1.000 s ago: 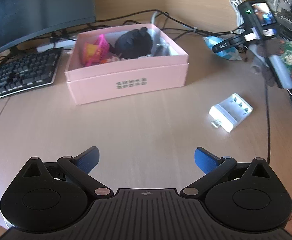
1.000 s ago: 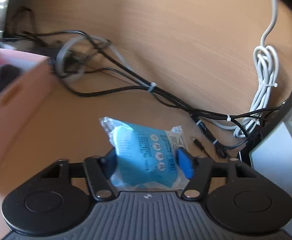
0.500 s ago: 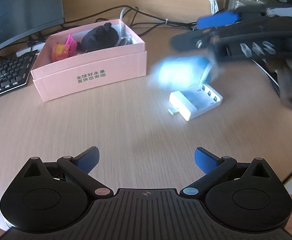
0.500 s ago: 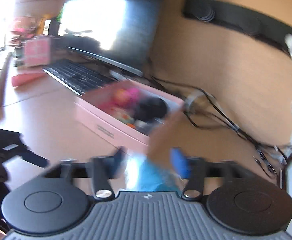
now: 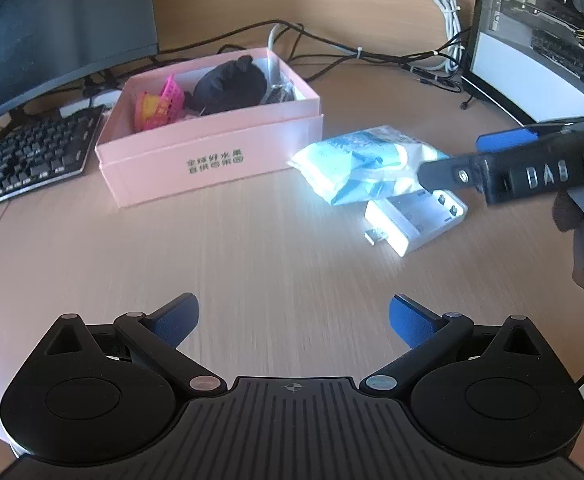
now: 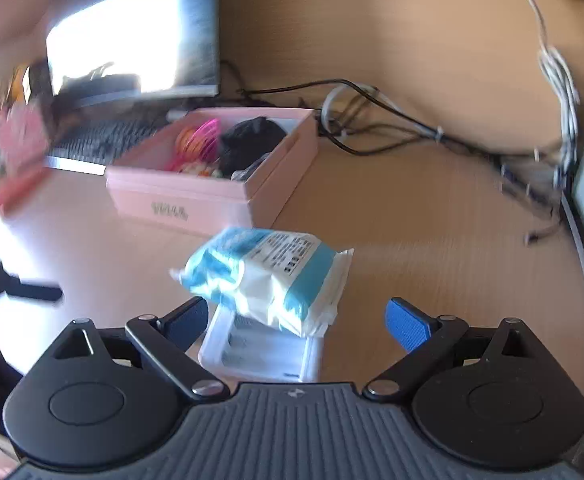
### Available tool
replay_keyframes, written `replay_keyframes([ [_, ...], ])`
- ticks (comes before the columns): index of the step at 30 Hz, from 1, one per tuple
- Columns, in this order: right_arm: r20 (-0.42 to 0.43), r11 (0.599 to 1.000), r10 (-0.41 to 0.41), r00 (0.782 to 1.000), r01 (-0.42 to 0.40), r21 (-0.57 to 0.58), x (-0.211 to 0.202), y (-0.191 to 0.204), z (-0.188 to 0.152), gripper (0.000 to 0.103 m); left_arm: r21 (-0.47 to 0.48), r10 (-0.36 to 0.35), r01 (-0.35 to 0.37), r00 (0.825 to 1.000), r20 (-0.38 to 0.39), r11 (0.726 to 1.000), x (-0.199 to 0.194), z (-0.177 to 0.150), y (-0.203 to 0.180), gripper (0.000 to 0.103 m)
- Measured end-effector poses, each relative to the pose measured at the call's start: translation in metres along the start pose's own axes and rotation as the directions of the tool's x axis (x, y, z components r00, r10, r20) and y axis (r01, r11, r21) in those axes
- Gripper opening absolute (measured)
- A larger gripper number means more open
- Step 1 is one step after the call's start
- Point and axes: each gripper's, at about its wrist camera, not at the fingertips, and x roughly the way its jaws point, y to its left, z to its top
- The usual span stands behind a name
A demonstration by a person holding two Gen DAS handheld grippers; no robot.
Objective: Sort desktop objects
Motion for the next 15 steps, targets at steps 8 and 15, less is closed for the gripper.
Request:
replay_keyframes([
  [8,0.013,0.997,0.024,1.000,-0.025,0.079,0.019,-0.003,0.014,0.092,0.002,-0.001,0.001,1.000,0.018,1.000,-0.002,0.006,0.001,0.103],
  [15,-0.099,0.998,0.059,0.993,-0.058,0.012,0.055,0.007,0.022,0.081,-0.040,0.035,-0.035,0.999,0.002,0.999,-0.002,-0.001,0.019,0.103],
])
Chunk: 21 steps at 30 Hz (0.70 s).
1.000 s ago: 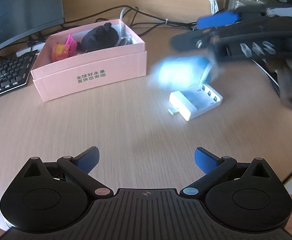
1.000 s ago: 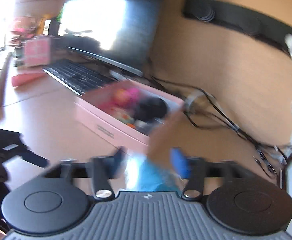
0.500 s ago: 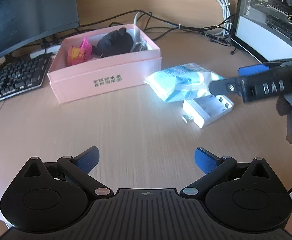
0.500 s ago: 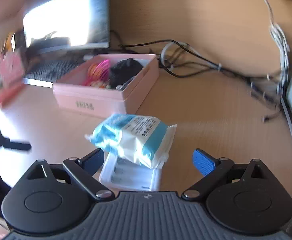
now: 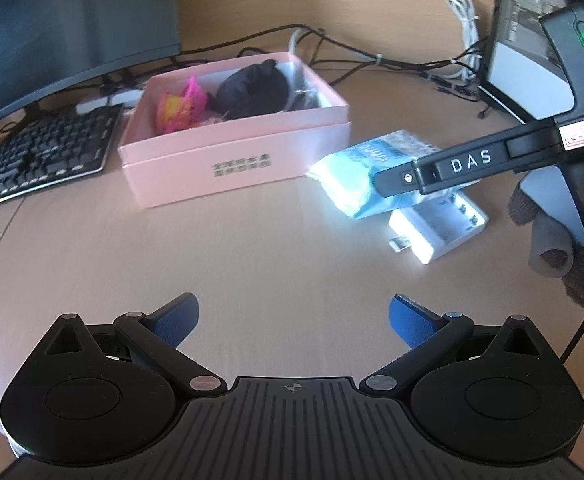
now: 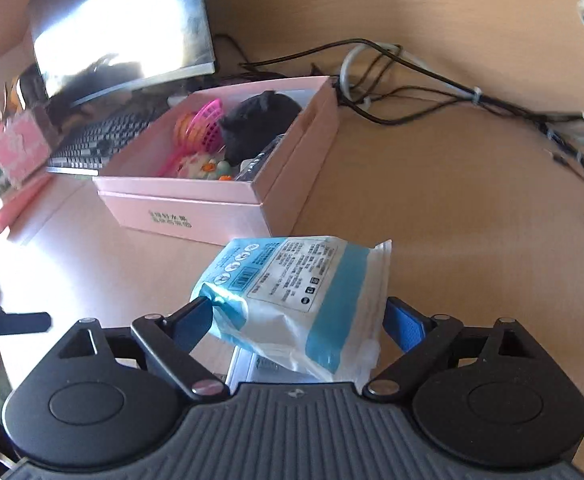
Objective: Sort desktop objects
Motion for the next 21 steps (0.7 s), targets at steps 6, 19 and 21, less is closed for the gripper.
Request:
replay_keyframes([
  [6,-0.021,0.982,0.090,0.996,-0.092,-0.163,-0.012,0.021,0.006,0.057,-0.024,0.014,-0.014,1.000,-0.013,1.000,-0.004,-0.006,0.016,0.103],
  [19,0.039,0.935,0.087,0.995,-0.068,-0.349,-0.039,0.054,-0.014,0.095,0.004,-0.030,0.030,0.999,-0.014,1.000,-0.010,-0.012,0.017,0.103],
  [21,0.062,0.930,0.019,0.998,0.005,-0.367,-0.044,0.048,-0.032,0.095,0.005,-0.034,0.034,0.999,-0.015,0.999,-0.007,-0.011,0.016,0.103],
])
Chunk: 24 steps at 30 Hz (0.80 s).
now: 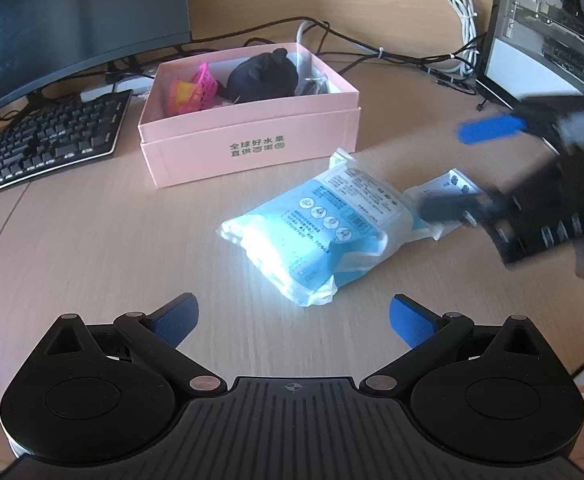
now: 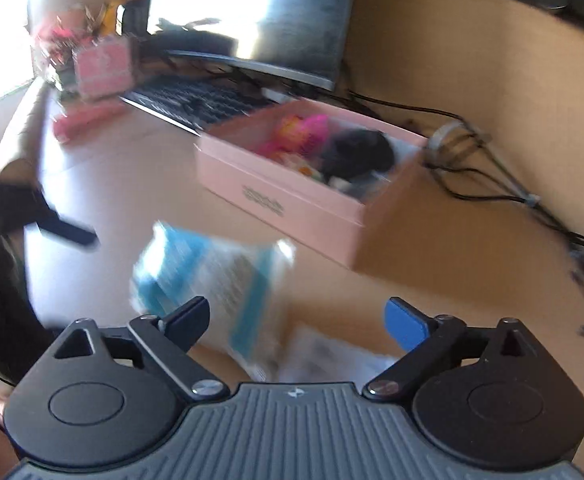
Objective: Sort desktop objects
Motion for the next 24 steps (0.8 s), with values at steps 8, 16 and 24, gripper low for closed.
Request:
replay_keyframes([
  [8,-0.032,0.965,-0.178,0.984,0.181,0.191,-0.030,-0.038,-0.039,0.096,0.040,-0.094,0.095,0.995,-0.018,0.995,0.020,0.016,-0.019,0.103],
  [16,-0.035,0.929,-0.252,0.967,0.252,0.272,-0.045,-0.060,-0.052,0.099,0.187,-0.195,0.180,0.979,0.060,0.966,-0.005,0.017,-0.052,0.103],
  [24,0.002,0.941,-0.218,0.976,0.210,0.264,-0.044,-0.043,-0.044,0.101,0.347,-0.097,0.066,0.993,0.072,0.935,0.018,0.033,-0.034,0.103],
])
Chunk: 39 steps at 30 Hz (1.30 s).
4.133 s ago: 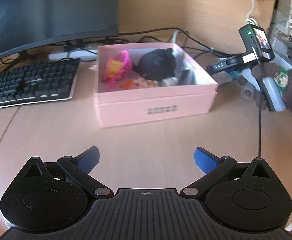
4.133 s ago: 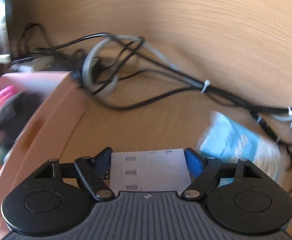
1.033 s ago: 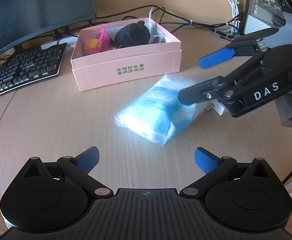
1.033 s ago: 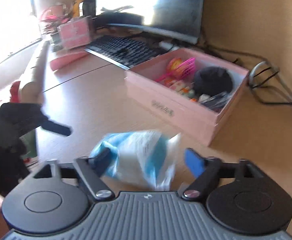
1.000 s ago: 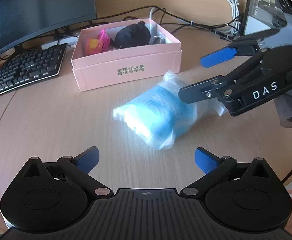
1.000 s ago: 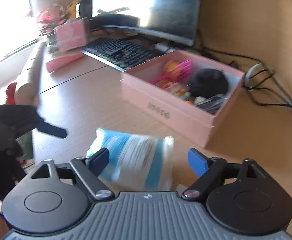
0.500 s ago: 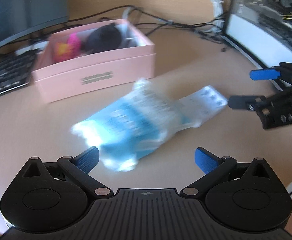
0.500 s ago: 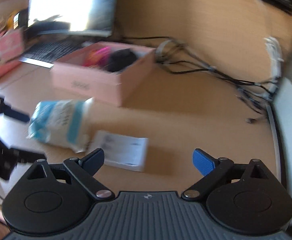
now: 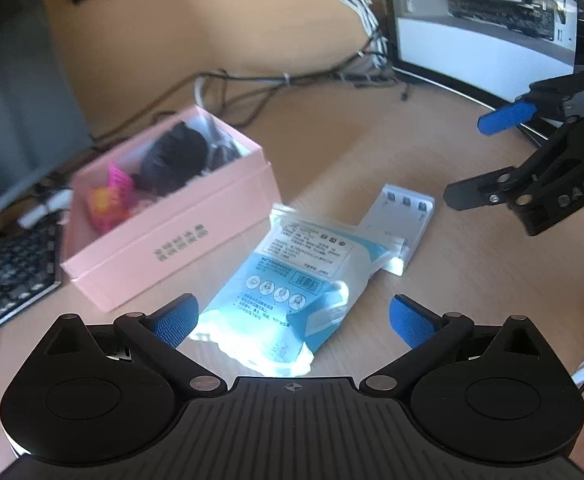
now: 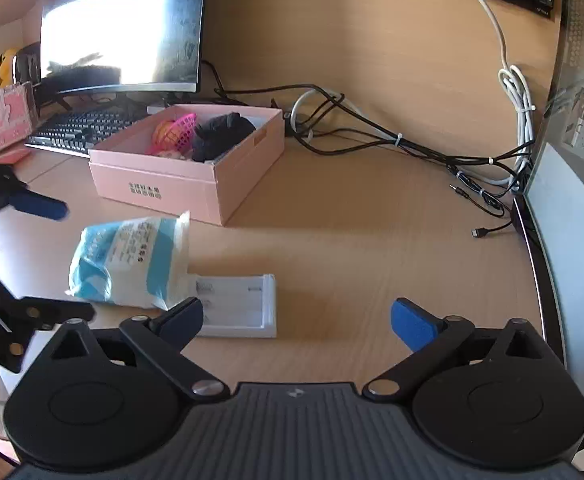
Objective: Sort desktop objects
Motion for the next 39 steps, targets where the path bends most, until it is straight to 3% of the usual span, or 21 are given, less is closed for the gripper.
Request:
replay_keyframes([
  [3,-0.001,1.000,-0.002,1.000,0.002,0.003,-0.003,0.000,0.000,0.101,-0.014,-0.032,0.031,0.999,-0.014,0.999,0.014,0.007,0.008,0.103],
  [11,-0.027,0.999,-0.027,0.999,0.028,0.034,-0.008,-0.009,-0.009,0.103,-0.009,-0.034,0.034,0.999,-0.038,0.999,0.040,0.020,0.008,0.103],
  [15,-0.033,0.999,-0.024,0.999,0.026,0.046,-0.006,-0.011,-0.010,0.103,-0.073,0.092,-0.098,0.992,-0.086,0.992,0.047,0.016,0.011,0.103],
  [19,-0.036,0.999,0.003,0.999,-0.002,0.040,-0.002,-0.002,-0.010,0.103,-0.257,0.212,-0.247,0.965,-0.155,0.934,0.038,0.001,0.034,0.103],
  [23,-0.053,0.997,0.069,0.996,-0.068,0.024,0.014,0.014,-0.009,0.103,-0.401,0.157,-0.209,0.975,-0.158,0.892,0.017,-0.017,0.051,0.103],
  [28,-0.057,0.991,0.127,0.990,-0.129,-0.033,0.036,0.039,0.000,0.103,-0.399,0.118,-0.161,0.984,-0.131,0.903,0.003,-0.029,0.054,0.103],
  [36,-0.095,0.987,0.124,0.988,-0.132,-0.094,0.063,0.051,0.010,0.103,-0.443,0.134,-0.169,0.985,-0.109,0.880,-0.012,-0.035,0.066,0.103],
  [39,-0.097,0.983,0.112,0.989,-0.125,-0.135,0.063,0.054,0.008,0.091,-0.403,0.101,-0.127,0.991,-0.085,0.906,-0.013,-0.036,0.065,0.103],
])
